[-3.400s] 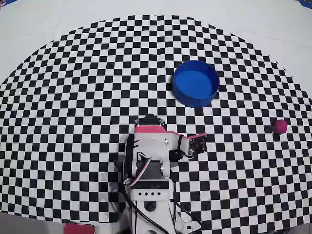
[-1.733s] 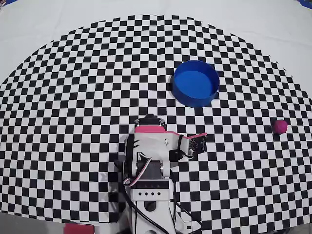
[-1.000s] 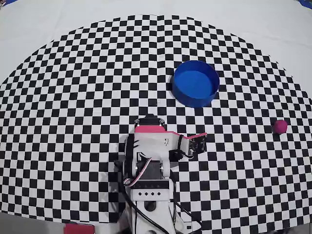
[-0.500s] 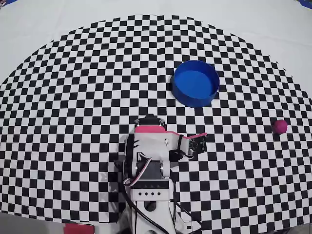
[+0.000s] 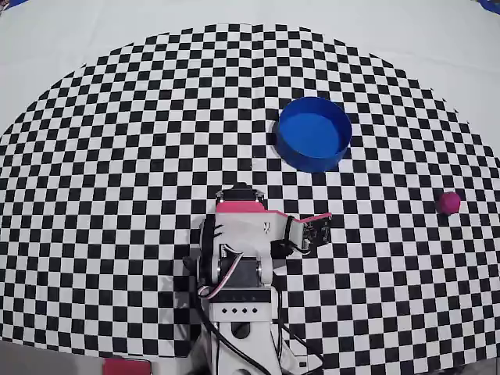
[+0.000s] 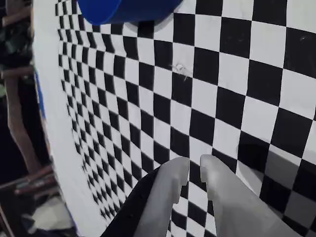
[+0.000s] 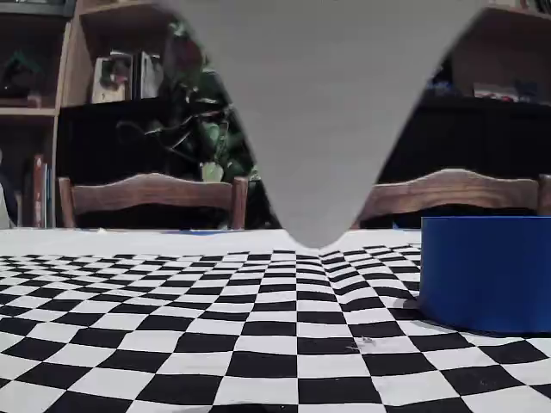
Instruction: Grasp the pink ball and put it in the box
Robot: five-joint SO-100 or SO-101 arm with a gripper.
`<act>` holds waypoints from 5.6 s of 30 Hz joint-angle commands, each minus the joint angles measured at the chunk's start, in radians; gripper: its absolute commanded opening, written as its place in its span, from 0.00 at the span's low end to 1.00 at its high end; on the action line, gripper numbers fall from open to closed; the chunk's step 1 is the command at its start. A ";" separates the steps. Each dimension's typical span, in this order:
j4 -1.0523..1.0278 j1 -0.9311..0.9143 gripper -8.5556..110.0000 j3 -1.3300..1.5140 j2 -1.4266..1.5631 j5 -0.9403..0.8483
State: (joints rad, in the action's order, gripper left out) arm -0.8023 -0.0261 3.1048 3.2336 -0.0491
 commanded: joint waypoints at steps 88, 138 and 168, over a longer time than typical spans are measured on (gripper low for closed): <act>0.742 -0.011 0.28 0.008 -0.092 -1.281; 0.756 -0.239 0.34 0.008 -0.106 -1.600; 0.804 -0.704 0.34 0.008 -0.137 -1.600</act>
State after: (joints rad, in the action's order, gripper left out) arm -0.0092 -0.6872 3.1048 3.1048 -1.6414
